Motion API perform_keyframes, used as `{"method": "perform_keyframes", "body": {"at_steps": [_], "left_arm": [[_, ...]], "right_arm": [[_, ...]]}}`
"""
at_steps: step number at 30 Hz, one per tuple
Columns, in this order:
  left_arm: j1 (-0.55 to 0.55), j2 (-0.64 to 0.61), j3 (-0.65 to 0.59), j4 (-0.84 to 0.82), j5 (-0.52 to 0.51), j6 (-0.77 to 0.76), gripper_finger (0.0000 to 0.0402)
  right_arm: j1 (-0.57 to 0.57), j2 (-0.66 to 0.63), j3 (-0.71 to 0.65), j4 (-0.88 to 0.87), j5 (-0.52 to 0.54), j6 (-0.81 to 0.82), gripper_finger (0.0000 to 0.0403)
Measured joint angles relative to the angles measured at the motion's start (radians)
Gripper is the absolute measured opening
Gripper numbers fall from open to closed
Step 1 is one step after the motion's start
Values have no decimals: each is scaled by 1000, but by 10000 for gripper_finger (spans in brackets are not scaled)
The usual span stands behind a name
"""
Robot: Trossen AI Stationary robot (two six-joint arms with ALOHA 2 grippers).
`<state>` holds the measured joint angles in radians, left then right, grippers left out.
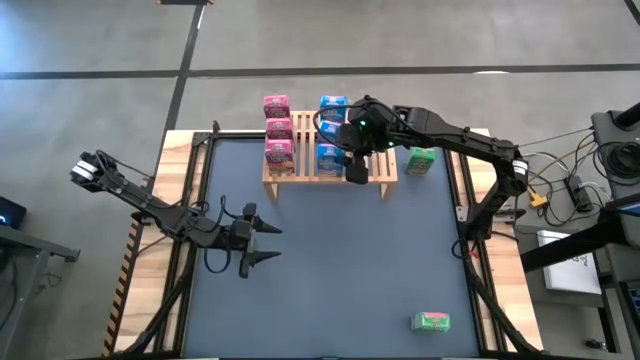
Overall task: Stack cereal on shelf
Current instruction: Put the blue cereal box on the shelf aligned with the other blue cereal boxes, then put the middle left green cereal box on the shelf
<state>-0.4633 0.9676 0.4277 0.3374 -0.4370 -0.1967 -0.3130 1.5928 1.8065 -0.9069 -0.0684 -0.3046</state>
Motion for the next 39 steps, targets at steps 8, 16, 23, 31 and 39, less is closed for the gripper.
{"method": "perform_keyframes", "body": {"at_steps": [8, 16, 23, 31, 39], "left_arm": [[0, 0, -3, 0, 0, 0, 262], [0, 0, -4, -25, 16, 0, 262], [0, -2, 114, -309, 59, -45, 262], [0, 18, 436, -1046, 50, -185, 262], [0, -5, 537, -1418, 9, -266, 262]], "right_arm": [[0, -46, 0, -1, 19, 9, 242], [10, -148, 0, -44, 19, 51, 240], [81, -269, -6, -105, 18, 171, 239], [291, -350, -123, -95, 96, 235, 231], [556, -378, -326, 31, 351, 243, 231]]}}
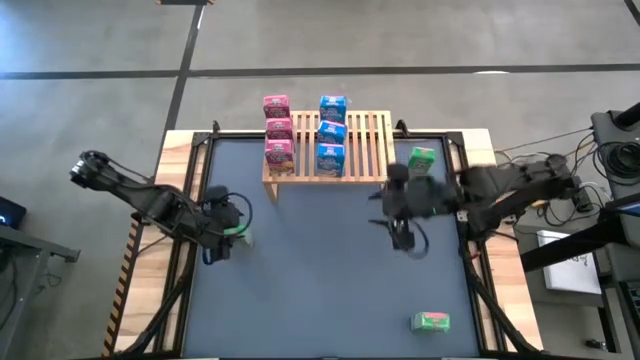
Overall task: Stack cereal on shelf
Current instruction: Put the middle left green cereal box on the shelf
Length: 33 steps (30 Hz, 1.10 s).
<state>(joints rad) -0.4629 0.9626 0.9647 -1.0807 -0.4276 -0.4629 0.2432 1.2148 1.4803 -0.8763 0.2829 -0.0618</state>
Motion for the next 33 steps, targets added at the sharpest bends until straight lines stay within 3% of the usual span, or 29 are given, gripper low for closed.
{"method": "perform_keyframes", "body": {"at_steps": [3, 7, 18, 33], "left_arm": [[0, -32, -24, -26, 9, -5, 262], [0, -94, -72, -28, 32, -26, 262], [0, -212, -207, 0, 96, -50, 262], [0, -212, -271, 60, 144, -115, 262]], "right_arm": [[94, -24, -110, 121, 71, -9, 231], [163, -77, -272, 329, 84, -16, 231], [185, -172, -601, 755, 85, -26, 231], [187, -152, -740, 1024, 80, -16, 231]]}}
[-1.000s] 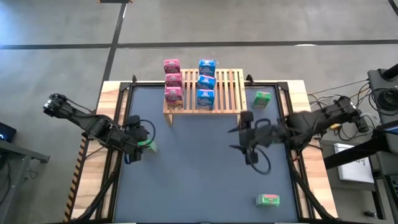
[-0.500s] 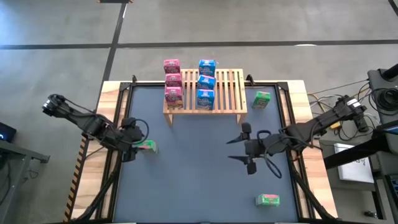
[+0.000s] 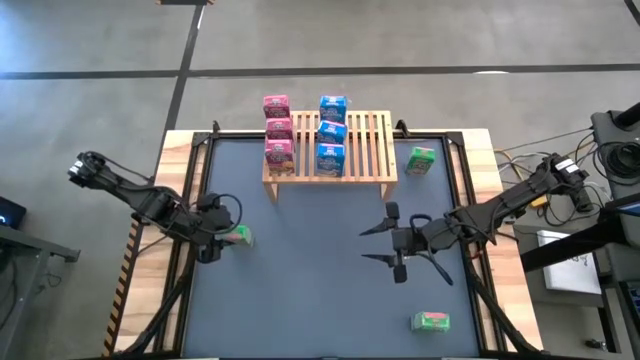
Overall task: Stack cereal on shelf
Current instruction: Put the middle left green cereal box on the shelf
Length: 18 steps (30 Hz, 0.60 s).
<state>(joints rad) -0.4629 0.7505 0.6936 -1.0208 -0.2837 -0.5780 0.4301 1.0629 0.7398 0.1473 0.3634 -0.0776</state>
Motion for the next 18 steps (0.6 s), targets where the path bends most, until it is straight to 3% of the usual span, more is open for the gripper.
{"method": "perform_keyframes", "body": {"at_steps": [11, 18], "left_arm": [[29, 99, -1, -4, -6, 1, 262], [36, 95, -1, 18, 8, 14, 262]], "right_arm": [[0, 6, -16, 26, 0, 11, 231], [0, 6, -16, 26, 0, 13, 231]]}}
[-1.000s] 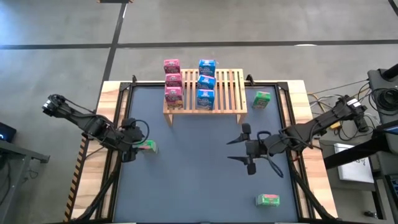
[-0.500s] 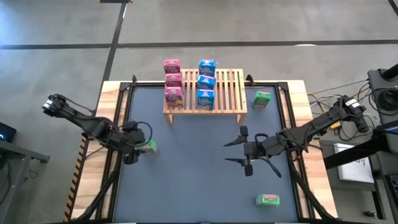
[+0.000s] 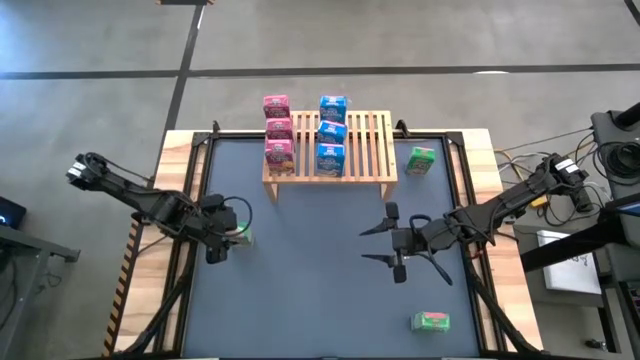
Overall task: Stack cereal on shelf
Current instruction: Put the middle left green cereal box on the shelf
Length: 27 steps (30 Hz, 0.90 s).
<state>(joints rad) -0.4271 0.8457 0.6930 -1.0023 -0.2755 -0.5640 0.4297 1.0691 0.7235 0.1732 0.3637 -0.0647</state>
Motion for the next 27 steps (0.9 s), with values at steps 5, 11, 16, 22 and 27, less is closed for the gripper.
{"method": "perform_keyframes", "body": {"at_steps": [5, 11, 16, 22, 27], "left_arm": [[0, -1, 34, -3, 10, 1, 262], [0, 12, 122, -18, -7, 27, 283], [6, 49, 146, -77, -29, 26, 319], [28, 127, 142, -134, -29, 34, 344], [49, 182, 142, -139, -25, 73, 345]], "right_arm": [[0, 0, 0, -1, 0, -3, 231], [0, 0, -5, -1, 0, -2, 231], [0, 0, -18, -1, 0, 16, 231], [0, 1, -25, 2, 0, 15, 231], [0, 1, -25, 4, 0, 14, 231]]}}
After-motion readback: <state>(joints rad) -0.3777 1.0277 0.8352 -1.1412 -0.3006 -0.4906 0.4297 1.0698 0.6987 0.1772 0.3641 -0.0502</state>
